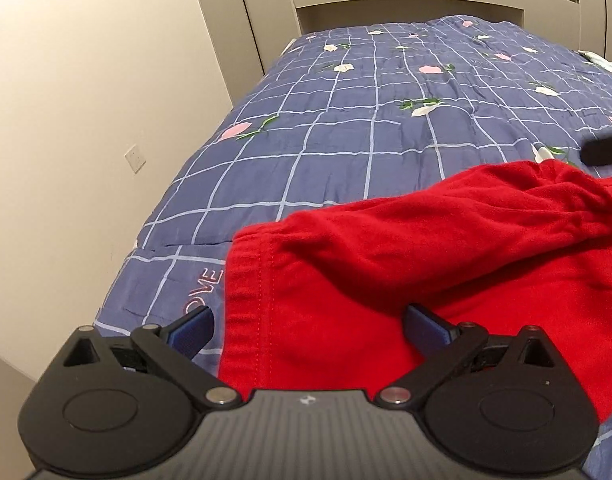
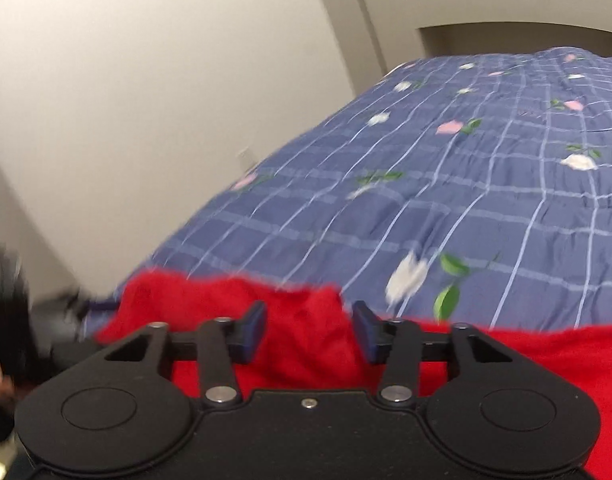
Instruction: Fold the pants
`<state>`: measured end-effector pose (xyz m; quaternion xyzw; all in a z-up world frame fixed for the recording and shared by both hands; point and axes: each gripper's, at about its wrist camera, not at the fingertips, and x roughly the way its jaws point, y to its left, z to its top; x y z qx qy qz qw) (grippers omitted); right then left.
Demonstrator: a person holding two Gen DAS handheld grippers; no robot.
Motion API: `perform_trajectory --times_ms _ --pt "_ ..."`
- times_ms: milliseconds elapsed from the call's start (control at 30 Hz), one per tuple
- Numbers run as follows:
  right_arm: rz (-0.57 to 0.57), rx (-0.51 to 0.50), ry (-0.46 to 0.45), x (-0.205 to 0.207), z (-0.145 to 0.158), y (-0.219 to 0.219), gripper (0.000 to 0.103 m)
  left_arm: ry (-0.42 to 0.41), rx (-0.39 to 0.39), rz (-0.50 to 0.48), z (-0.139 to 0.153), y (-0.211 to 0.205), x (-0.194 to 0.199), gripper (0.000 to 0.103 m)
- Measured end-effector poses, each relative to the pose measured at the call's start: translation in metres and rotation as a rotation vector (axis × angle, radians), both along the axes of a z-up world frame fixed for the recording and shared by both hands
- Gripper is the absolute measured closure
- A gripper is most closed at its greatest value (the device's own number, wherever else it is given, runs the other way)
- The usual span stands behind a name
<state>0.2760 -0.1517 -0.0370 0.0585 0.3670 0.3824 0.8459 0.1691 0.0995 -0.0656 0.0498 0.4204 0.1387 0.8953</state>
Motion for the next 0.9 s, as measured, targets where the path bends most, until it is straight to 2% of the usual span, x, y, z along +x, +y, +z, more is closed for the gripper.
perform_trajectory --times_ms 67,133,200,233,267,367,433,500,600,633,667,700,733,767,867,900 --pt "-0.022 -0.001 0.027 0.012 -0.002 0.005 0.047 0.0 -0.008 0.005 0.0 0.001 -0.001 0.0" --pt "0.001 -0.014 0.128 0.025 -0.012 0.013 0.053 0.002 -0.016 0.01 0.0 0.002 0.001 0.0" --pt "0.015 -0.016 0.193 0.03 -0.021 0.02 0.077 0.003 -0.023 0.014 -0.001 0.003 0.002 0.0" --pt "0.015 -0.034 0.18 0.029 -0.021 0.024 0.084 0.002 -0.025 0.015 -0.001 0.003 0.002 0.0" --pt "0.005 -0.043 0.152 0.029 -0.018 0.025 0.096 0.001 -0.028 0.016 -0.001 0.003 0.001 0.0" --pt "-0.082 0.035 0.088 0.036 -0.002 0.018 0.103 0.0 -0.03 0.015 -0.001 0.002 0.001 0.0" --pt "-0.116 0.052 0.041 0.044 0.01 0.018 0.103 0.002 -0.033 0.021 -0.002 0.002 0.001 0.0" --pt "-0.113 0.0 -0.009 0.051 0.015 0.028 0.103 0.005 -0.037 0.025 -0.001 0.002 0.002 0.0" --pt "-0.087 -0.081 -0.021 0.058 0.009 0.043 0.103 0.01 -0.05 0.03 -0.001 0.005 0.003 0.0" --pt "-0.079 -0.105 -0.028 0.058 0.006 0.046 0.103 0.014 -0.054 0.031 0.0 0.005 0.003 0.0" --pt "-0.084 -0.123 -0.044 0.057 0.005 0.046 0.098 0.02 -0.059 0.03 0.001 0.006 0.003 0.0" --pt "-0.096 -0.125 -0.063 0.056 0.005 0.046 0.086 0.024 -0.066 0.029 0.004 0.007 0.003 0.001" --pt "-0.111 -0.115 -0.078 0.055 0.007 0.042 0.08 0.025 -0.071 0.035 0.007 0.009 0.002 0.001" --pt "-0.122 -0.105 -0.089 0.053 0.011 0.038 0.069 0.021 -0.073 0.046 0.011 0.01 0.0 0.001" --pt "-0.127 -0.127 -0.166 0.032 0.023 0.019 0.055 -0.034 -0.096 0.066 0.024 0.011 -0.007 0.001" --pt "-0.121 -0.143 -0.194 0.021 0.024 0.012 0.045 -0.059 -0.113 0.067 0.029 0.011 -0.01 0.001"
